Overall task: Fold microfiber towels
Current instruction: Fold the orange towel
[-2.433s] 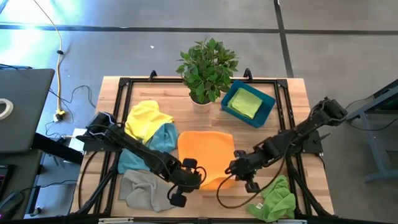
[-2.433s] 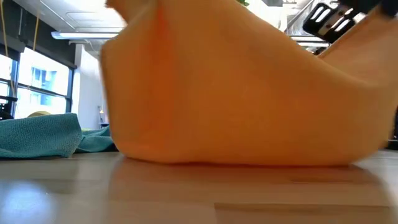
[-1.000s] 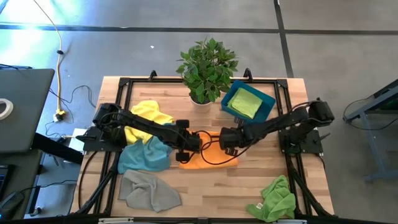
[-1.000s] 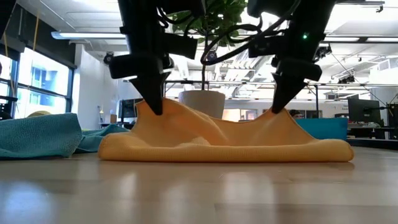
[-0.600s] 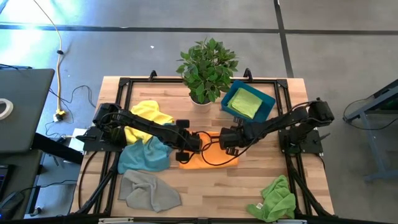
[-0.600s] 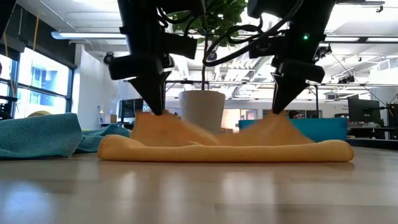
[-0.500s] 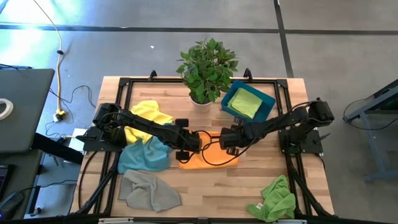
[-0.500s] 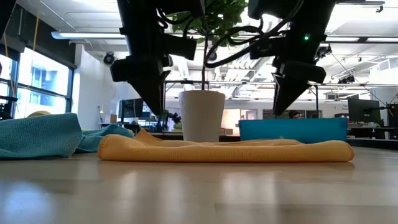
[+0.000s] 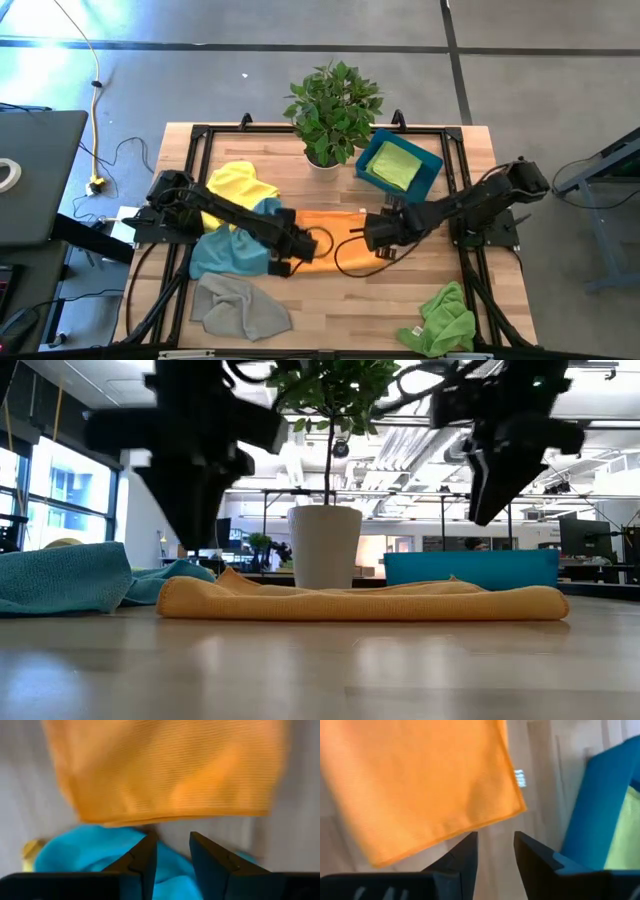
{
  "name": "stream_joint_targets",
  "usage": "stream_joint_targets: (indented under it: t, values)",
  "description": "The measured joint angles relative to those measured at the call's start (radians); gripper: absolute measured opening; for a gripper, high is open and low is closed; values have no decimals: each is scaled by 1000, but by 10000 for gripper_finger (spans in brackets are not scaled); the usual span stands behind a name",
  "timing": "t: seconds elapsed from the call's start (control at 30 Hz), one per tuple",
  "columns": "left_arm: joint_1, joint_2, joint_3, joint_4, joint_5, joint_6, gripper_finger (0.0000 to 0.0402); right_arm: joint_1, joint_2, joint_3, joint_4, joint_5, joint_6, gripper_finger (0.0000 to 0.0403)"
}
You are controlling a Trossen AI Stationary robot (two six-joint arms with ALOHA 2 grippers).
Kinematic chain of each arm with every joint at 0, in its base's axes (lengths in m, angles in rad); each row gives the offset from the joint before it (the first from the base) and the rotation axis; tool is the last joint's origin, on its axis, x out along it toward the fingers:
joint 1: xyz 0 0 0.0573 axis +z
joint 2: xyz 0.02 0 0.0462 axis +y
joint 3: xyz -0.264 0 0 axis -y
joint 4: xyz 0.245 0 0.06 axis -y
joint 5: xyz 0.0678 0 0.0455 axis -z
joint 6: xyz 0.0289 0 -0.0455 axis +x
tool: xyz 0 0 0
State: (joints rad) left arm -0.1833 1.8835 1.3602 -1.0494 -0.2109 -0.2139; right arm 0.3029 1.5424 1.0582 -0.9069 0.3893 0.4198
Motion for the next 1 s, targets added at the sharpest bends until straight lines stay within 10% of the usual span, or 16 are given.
stream_joint_targets:
  t: [0.4,1.0]
  values:
    - [-56,-1,-122,344,-29,-29,99,86,-98,-335,497,-5,305,114]
    - [-79,-5,-296,618,106,-300,99,84,-97,-400,548,-32,568,118]
